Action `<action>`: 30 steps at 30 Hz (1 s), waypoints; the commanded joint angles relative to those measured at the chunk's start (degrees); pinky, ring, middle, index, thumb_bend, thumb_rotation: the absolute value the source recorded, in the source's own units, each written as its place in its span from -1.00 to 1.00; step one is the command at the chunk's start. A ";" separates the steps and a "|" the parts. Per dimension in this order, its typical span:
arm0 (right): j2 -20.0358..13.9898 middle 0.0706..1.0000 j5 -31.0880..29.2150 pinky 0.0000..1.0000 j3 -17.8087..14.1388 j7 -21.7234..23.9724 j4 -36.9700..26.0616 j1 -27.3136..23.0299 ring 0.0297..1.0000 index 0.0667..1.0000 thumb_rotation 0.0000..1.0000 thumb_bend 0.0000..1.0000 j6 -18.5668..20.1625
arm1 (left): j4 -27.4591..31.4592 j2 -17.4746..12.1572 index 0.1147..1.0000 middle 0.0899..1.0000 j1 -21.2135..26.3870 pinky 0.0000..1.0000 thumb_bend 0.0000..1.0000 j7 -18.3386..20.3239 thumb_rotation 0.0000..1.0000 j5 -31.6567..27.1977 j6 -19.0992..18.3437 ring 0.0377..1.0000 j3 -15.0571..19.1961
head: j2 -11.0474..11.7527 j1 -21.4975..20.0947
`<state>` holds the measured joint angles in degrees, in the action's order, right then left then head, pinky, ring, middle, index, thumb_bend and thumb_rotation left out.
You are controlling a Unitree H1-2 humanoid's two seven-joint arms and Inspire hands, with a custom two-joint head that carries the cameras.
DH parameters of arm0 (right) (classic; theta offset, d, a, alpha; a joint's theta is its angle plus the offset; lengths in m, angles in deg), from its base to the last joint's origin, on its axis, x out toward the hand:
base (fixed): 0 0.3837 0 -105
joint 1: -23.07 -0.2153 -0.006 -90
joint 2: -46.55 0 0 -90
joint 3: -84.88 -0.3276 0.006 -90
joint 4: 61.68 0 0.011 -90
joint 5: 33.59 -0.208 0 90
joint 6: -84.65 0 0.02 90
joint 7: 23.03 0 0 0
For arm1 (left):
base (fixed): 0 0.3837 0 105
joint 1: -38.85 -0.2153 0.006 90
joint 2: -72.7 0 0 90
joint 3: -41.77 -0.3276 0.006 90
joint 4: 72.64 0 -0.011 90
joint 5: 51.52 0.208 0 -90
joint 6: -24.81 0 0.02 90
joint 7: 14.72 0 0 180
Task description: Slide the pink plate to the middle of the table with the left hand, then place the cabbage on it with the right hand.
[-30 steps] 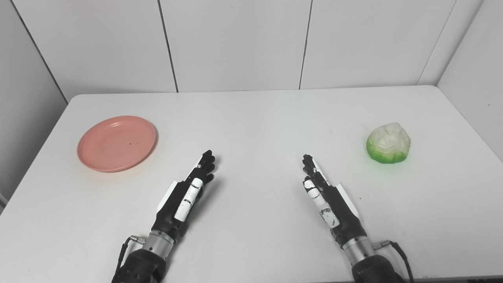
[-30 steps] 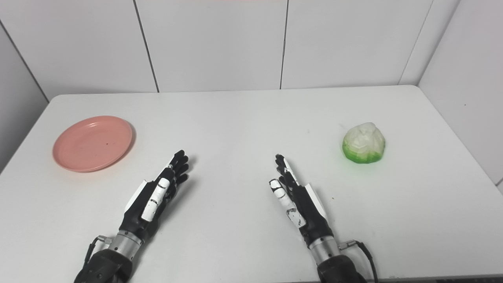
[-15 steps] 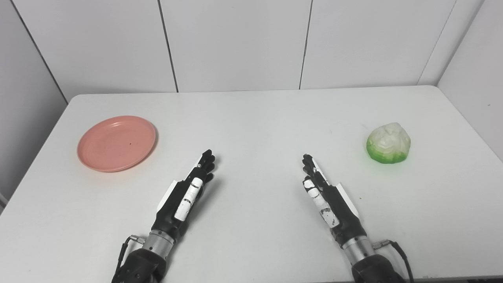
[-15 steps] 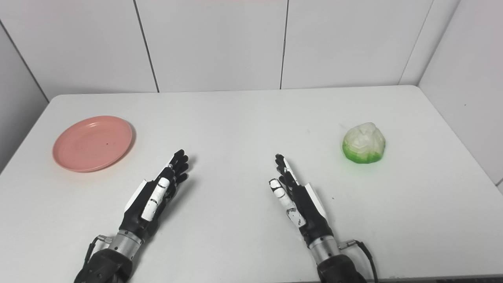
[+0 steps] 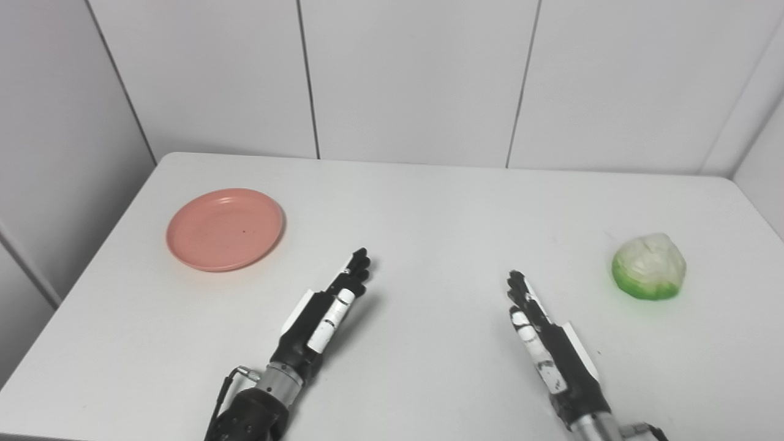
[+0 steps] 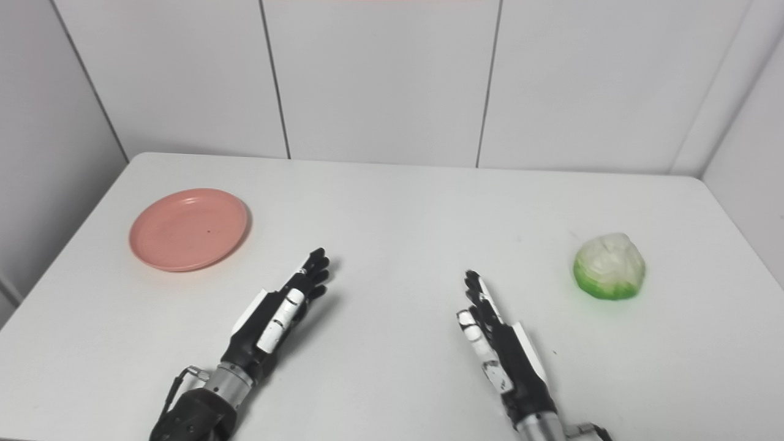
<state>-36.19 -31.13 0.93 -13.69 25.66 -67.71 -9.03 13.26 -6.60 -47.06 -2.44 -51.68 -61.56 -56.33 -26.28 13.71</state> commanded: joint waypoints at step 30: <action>-2.03 1.00 -9.21 1.00 -2.65 4.88 7.99 -1.46 1.00 1.00 1.00 -0.71 -5.03 | -11.80 6.85 1.00 1.00 0.59 1.00 0.09 -3.83 1.00 4.91 1.02 1.00 -1.91 | 5.33 10.75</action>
<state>-37.40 -40.39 -0.91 -8.64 29.67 -70.00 -14.59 7.00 -0.67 -42.46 -5.78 -46.21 -61.17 -57.59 -20.92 24.52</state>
